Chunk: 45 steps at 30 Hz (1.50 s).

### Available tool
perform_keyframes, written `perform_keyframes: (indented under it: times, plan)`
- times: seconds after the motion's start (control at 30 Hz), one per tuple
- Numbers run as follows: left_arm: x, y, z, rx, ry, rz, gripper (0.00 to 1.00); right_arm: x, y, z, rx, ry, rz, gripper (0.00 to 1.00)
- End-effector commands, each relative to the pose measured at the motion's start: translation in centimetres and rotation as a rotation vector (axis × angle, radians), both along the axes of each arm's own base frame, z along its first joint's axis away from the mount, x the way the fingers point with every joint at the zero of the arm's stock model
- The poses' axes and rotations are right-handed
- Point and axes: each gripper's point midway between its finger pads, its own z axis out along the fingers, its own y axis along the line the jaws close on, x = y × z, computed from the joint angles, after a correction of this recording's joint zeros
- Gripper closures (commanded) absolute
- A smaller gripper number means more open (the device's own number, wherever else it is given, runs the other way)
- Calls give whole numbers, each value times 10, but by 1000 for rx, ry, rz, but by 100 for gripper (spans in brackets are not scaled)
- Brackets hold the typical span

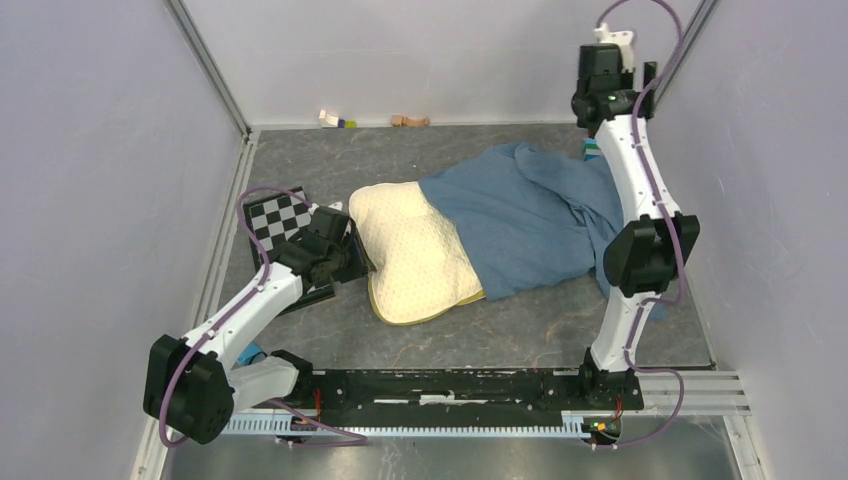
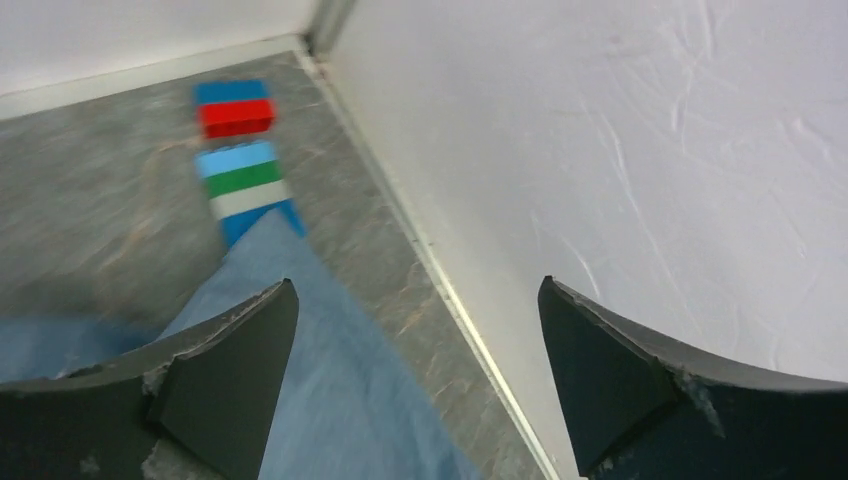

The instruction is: Put the pillow into the pillowcase

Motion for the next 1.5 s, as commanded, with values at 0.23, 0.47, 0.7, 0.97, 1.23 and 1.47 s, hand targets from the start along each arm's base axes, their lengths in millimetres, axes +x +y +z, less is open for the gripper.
perform_keyframes:
  times: [0.23, 0.47, 0.7, 0.97, 1.23, 1.47]
  plan:
    - [4, -11, 16, -79, -69, -27, 0, -128, 257, -38, 308, 17, 662, 2]
    - [4, -23, 2, -156, -62, -23, 0, -188, 348, -117, 278, 183, 878, 2]
    - [11, -33, -21, -210, -27, 16, 0, -186, 356, -176, 163, 314, 858, 2]
    - [19, -32, -41, -184, 10, 54, 44, -157, 338, -162, 14, 286, 732, 54]
    - [32, -65, 2, -223, -78, -4, 94, -212, 487, -88, 388, 217, 1169, 100]
    - [34, -70, 54, -266, -166, 47, 97, -233, 505, -116, 573, 257, 1236, 99]
